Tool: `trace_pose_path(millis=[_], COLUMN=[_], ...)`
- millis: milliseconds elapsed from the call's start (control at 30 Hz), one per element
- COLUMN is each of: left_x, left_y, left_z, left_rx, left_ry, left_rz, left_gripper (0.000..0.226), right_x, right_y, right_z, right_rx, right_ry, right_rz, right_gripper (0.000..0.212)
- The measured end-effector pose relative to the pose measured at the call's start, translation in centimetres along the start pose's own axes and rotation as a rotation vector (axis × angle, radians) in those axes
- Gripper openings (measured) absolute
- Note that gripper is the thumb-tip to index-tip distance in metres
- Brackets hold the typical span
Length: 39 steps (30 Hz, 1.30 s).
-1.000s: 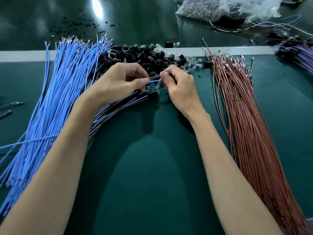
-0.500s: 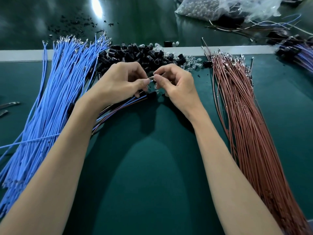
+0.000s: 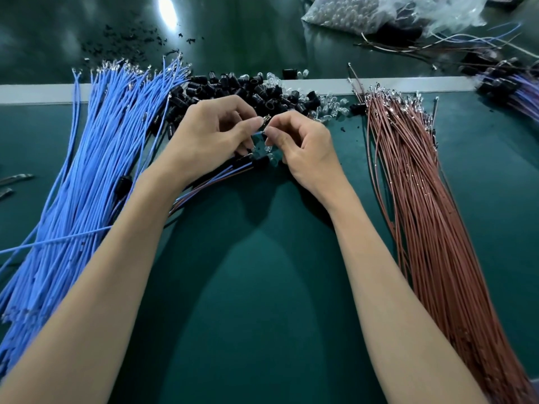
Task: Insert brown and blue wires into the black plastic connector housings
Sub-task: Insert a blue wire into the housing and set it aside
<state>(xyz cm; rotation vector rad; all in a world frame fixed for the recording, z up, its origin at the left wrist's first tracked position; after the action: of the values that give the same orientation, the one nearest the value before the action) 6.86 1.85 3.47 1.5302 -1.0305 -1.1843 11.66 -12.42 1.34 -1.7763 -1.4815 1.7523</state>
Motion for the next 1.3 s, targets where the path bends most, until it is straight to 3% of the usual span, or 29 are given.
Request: trace_pose_path(millis=[400, 767, 933, 1100, 1300], left_x=[0.7, 1.3, 1.4, 0.9, 0.0], left_y=[0.9, 0.6, 0.5, 0.2, 0.5], left_z=[0.2, -0.1, 0.0, -0.2, -0.1], left_rx=[0.09, 0.167, 0.129, 0.033, -0.046], left_ry=[0.113, 0.152, 0.149, 0.118, 0.081], left_rz=[0.019, -0.106, -0.06, -0.006, 0.087], left_gripper=[0.005, 0.008, 0.001, 0.01, 0.012], right_x=[-0.1, -0.1, 0.0, 0.2, -0.2], right_y=[-0.3, -0.2, -0.1, -0.2, -0.3], right_z=[0.1, -0.1, -0.1, -0.1, 0.0], right_rx=[0.011, 0.053, 0.039, 0.03, 0.033], right_ry=[0.081, 0.049, 0.052, 0.062, 0.104], right_rz=[-0.05, -0.164, -0.131, -0.081, -0.055], right_gripper=[0.005, 0.019, 0.021, 0.008, 0.01])
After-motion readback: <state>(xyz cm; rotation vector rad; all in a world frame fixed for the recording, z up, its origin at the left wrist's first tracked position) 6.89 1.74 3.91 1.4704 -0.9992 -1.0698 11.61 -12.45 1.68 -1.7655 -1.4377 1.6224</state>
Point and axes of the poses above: each hand's wrist, its own z-axis away from the middle knuckle, its own x-axis out of the palm, y = z × x, the point moved 4 cm from there along -z, towards the middle knuckle, and after that the axes turned 14 degrees about z, right-handed, at the moved point
